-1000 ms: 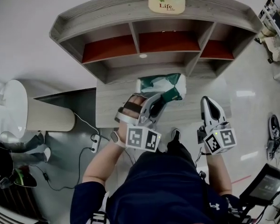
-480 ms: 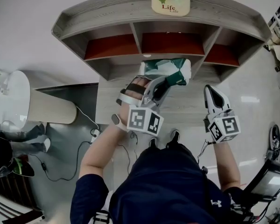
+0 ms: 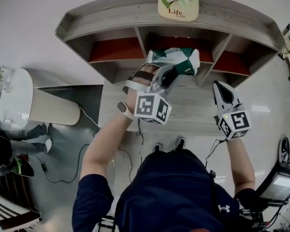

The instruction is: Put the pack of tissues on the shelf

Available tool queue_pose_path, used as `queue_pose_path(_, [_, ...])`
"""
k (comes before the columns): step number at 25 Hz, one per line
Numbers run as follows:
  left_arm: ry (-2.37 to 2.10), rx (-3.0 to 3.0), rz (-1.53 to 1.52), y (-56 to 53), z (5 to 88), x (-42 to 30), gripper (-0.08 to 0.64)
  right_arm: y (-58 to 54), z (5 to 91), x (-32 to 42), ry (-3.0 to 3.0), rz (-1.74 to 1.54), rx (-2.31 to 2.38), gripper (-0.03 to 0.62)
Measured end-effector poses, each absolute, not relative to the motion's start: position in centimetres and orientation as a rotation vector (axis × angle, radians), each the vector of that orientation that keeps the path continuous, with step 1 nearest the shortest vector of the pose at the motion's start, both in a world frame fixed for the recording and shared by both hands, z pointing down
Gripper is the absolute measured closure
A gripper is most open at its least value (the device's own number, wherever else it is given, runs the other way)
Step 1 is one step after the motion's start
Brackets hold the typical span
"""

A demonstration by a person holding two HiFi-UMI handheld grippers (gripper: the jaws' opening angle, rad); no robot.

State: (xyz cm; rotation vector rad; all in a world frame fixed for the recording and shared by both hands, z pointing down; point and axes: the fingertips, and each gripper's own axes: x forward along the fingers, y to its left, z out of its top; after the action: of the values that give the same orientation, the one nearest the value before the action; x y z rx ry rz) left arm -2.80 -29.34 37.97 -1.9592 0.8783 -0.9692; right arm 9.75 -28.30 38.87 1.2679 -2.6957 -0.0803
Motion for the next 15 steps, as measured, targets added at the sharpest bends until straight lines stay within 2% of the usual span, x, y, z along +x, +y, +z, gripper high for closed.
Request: queue_pose_path(15, [0.915,-1.961,-1.056,-37.0,39.2,-3.8,0.459,-31.2,39.4,8.7,-2.746,-0.059,1.17,0.589])
